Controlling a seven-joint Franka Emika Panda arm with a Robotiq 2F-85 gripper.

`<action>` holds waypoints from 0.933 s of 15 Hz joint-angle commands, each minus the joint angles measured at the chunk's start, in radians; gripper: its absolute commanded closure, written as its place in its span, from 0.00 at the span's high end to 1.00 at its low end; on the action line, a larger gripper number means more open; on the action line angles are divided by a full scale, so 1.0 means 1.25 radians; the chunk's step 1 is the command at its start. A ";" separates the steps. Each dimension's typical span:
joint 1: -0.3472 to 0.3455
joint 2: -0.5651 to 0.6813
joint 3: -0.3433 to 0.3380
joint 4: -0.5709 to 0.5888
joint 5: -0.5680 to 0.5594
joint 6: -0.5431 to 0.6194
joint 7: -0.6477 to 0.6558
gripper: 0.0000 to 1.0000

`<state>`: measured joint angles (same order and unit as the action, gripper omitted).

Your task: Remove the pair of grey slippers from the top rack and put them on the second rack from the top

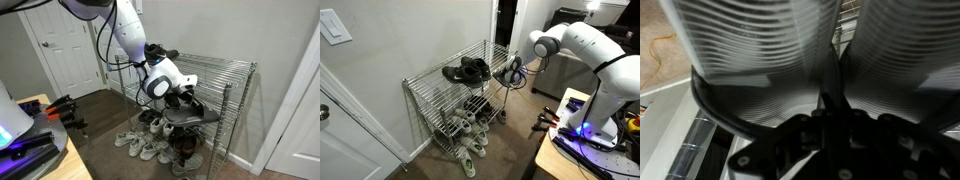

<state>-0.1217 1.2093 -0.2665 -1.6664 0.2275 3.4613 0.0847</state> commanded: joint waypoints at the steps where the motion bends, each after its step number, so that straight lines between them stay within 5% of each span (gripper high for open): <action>1: -0.005 0.001 0.004 0.002 -0.001 0.000 -0.002 0.07; 14: -0.007 0.027 -0.008 0.011 0.003 -0.001 -0.004 0.04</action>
<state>-0.1347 1.2213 -0.2607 -1.6666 0.2275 3.4604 0.0848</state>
